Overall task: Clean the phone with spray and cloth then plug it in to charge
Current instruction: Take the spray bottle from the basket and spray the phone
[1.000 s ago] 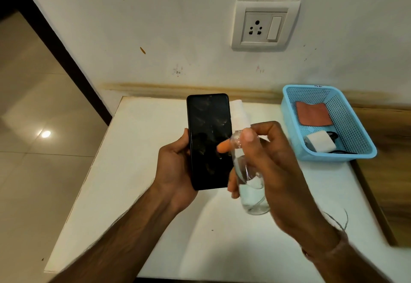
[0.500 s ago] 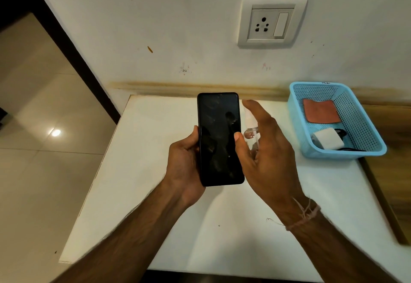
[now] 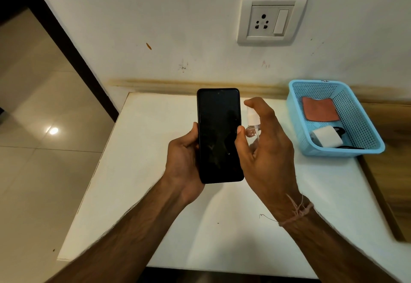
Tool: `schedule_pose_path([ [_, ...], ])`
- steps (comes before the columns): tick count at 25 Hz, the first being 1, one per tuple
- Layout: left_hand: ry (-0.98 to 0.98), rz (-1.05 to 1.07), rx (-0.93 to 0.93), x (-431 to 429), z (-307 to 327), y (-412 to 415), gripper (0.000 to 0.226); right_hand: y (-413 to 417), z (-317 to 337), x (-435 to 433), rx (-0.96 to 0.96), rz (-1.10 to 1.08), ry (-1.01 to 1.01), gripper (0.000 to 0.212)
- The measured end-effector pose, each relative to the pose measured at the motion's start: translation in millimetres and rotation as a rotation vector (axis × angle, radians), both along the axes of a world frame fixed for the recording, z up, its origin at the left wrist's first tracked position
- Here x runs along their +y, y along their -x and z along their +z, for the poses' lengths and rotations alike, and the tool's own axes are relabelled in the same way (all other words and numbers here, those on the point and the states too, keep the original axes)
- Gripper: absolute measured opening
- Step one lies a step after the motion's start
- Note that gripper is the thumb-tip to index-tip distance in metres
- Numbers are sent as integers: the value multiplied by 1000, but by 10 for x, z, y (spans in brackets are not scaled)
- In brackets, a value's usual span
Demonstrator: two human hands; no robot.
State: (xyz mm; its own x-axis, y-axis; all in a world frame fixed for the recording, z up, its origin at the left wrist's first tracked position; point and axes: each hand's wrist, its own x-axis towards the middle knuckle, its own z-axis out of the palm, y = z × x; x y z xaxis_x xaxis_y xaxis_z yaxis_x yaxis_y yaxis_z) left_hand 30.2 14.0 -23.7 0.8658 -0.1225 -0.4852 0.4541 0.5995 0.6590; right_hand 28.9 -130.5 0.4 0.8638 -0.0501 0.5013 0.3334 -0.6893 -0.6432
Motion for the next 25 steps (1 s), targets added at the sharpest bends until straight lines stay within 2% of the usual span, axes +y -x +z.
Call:
schedule_pose_path([
  [9, 65, 20, -15, 129, 24, -53, 48, 272, -43, -39, 64, 101, 23, 58],
  [20, 66, 66, -13, 146, 38, -70, 44, 435, -156, -74, 92, 110, 73, 47],
  [25, 59, 75, -10, 154, 30, -67, 45, 429, -145, -59, 98, 104, 53, 50],
])
